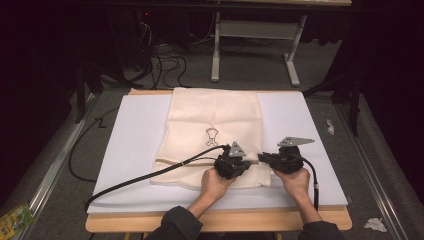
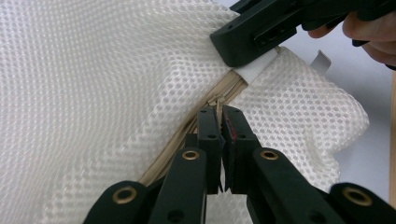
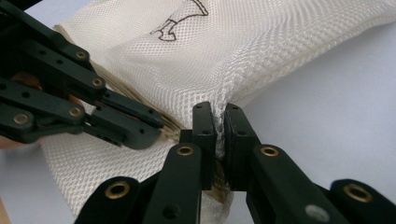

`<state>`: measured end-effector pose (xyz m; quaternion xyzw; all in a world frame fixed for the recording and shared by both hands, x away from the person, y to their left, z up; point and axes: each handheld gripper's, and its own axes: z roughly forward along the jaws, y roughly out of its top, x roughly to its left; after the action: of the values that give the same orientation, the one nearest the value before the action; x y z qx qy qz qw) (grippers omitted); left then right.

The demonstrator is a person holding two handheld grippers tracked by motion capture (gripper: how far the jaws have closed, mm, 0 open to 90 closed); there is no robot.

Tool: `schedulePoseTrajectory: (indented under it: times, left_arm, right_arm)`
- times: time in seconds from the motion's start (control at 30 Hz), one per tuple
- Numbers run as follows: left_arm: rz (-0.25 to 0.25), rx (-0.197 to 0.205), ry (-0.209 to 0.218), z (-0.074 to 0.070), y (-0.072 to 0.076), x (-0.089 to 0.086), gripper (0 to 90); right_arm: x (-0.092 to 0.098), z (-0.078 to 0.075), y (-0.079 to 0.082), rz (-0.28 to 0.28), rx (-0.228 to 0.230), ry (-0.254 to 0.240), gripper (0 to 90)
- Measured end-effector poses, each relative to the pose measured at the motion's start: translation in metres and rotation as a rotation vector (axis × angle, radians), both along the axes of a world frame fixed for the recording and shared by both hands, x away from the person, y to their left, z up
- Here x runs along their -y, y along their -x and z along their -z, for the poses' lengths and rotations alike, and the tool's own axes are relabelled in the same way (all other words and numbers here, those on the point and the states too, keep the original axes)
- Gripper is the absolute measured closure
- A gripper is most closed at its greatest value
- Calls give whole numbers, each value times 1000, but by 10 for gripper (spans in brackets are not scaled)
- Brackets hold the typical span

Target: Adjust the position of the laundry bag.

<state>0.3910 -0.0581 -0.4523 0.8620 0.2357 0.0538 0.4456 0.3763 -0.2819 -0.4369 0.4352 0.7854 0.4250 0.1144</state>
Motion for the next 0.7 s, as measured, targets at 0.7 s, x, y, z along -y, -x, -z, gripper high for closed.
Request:
schedulePoseTrajectory:
  times: [0.7]
  left_arm:
    - [-25, 10, -1, -3, 0, -17, 871]
  right_arm:
    - [-2, 1, -2, 5, 8, 12, 862]
